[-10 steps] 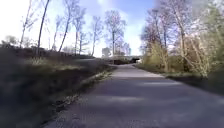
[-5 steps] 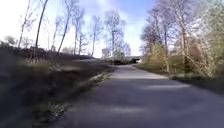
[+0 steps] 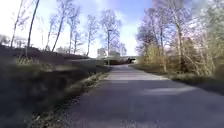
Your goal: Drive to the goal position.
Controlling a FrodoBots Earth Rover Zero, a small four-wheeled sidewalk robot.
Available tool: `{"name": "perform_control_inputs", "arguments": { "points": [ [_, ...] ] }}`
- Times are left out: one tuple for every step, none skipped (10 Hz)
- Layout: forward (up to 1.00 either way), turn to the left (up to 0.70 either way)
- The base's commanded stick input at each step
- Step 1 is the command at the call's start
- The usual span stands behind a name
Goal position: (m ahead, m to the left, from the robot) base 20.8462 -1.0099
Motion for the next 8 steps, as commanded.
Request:
{"name": "perform_control_inputs", "arguments": {
  "points": [
    [1.0, 0.0],
    [1.0, 0.0],
    [1.0, 0.0],
    [1.0, 0.0],
    [1.0, 0.0],
    [1.0, 0.0],
    [1.0, 0.0],
    [1.0, 0.0]
  ]
}}
